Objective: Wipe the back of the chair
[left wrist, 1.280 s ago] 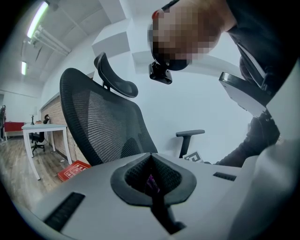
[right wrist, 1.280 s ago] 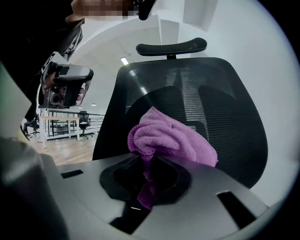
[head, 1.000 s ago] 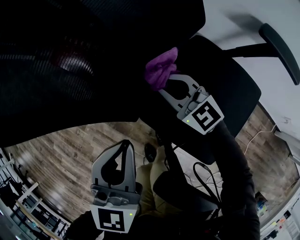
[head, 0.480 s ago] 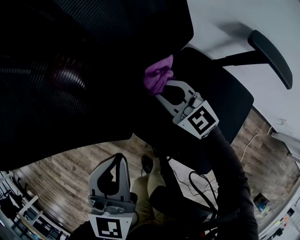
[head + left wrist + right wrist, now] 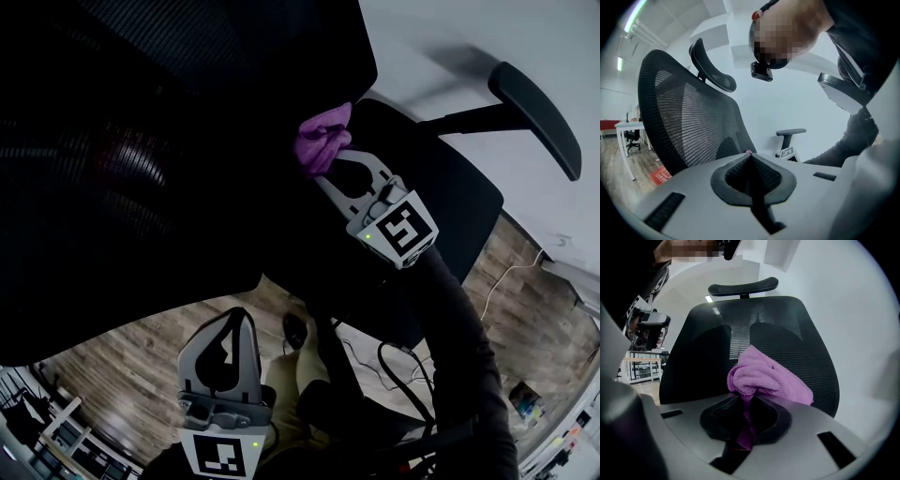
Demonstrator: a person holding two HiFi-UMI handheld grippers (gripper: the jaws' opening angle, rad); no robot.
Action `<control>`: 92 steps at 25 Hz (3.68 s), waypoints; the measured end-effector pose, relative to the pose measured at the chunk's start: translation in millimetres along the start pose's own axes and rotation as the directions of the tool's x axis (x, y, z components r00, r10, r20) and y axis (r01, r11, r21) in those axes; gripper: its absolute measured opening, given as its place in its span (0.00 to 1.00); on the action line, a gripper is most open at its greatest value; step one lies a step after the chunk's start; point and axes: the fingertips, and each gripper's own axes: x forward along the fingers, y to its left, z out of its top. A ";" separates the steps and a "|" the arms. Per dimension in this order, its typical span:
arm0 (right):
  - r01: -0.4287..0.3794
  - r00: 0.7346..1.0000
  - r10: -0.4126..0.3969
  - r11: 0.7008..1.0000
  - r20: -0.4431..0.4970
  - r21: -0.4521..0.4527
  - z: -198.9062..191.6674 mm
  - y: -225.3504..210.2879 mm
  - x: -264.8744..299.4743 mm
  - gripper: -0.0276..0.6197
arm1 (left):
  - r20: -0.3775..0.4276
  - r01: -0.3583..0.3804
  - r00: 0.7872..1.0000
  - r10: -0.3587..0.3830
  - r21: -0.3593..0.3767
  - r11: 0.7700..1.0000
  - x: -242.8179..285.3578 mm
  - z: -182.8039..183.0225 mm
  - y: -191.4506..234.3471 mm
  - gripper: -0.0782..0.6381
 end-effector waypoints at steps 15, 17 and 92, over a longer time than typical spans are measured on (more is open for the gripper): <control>0.109 0.994 -0.108 0.992 -0.027 0.060 -9.8 -33.7 -1.0 0.11 | 0.002 0.027 1.000 -0.027 0.023 0.999 12.4 -4.0 2.8 0.12; 0.126 0.992 -0.125 0.990 -0.025 0.066 -10.8 -39.7 -1.4 0.11 | 0.001 0.027 1.000 -0.027 0.025 0.999 13.0 -3.3 2.6 0.12; 0.425 0.905 -0.426 0.902 0.003 0.079 -11.7 -138.4 -14.9 0.11 | 0.082 0.224 0.970 -0.227 0.047 0.973 121.1 6.3 -36.0 0.12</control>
